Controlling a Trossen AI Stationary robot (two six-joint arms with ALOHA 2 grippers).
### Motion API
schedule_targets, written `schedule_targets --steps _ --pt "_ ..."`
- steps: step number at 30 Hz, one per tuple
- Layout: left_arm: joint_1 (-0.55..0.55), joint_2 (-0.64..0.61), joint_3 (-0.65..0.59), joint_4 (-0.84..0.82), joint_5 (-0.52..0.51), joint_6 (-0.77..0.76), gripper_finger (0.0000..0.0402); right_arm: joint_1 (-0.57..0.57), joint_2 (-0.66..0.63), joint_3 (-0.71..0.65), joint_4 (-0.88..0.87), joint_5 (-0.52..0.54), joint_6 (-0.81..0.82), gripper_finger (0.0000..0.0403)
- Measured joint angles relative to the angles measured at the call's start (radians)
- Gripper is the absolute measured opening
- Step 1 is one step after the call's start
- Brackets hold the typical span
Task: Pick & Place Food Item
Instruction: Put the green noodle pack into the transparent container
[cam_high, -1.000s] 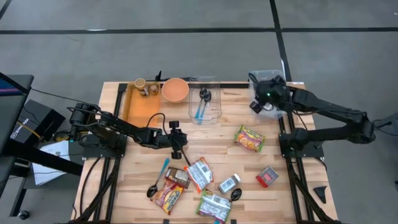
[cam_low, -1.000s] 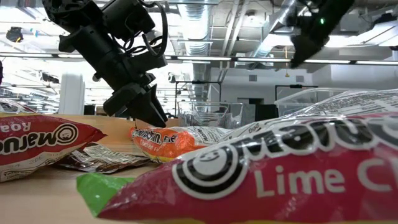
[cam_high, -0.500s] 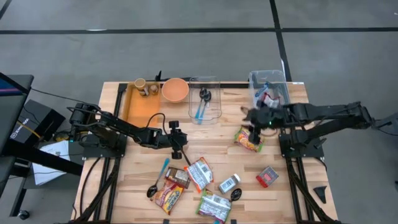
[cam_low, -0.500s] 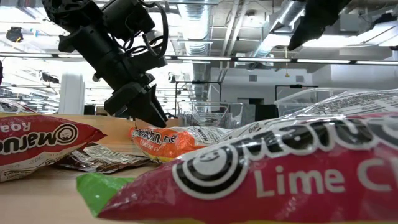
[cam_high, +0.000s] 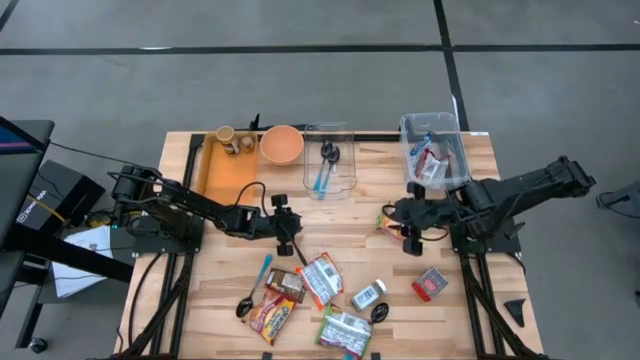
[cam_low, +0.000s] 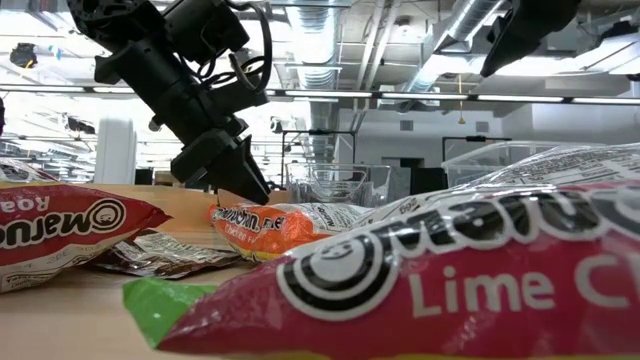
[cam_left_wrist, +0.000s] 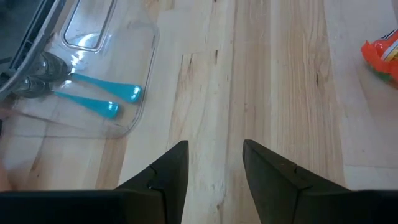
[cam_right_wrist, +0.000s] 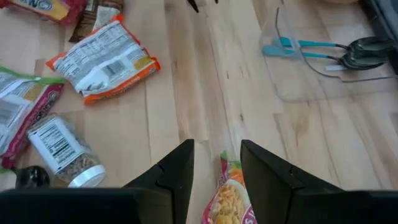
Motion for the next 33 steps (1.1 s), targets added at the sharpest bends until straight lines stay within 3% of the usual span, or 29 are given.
schedule_targets --steps 9,18,33 --pt "0.000 0.000 0.000 0.000 0.001 -0.001 0.0144 -0.063 0.013 0.000 0.000 0.007 0.002 0.0127" --pt "0.000 0.000 0.000 0.000 0.002 -0.003 0.0144 -0.095 0.168 -0.036 -0.106 -0.011 0.084 0.0127" --pt "0.000 0.000 0.000 0.000 0.050 -0.003 0.0144 -0.169 0.339 -0.015 -0.073 -0.082 0.110 0.0127"
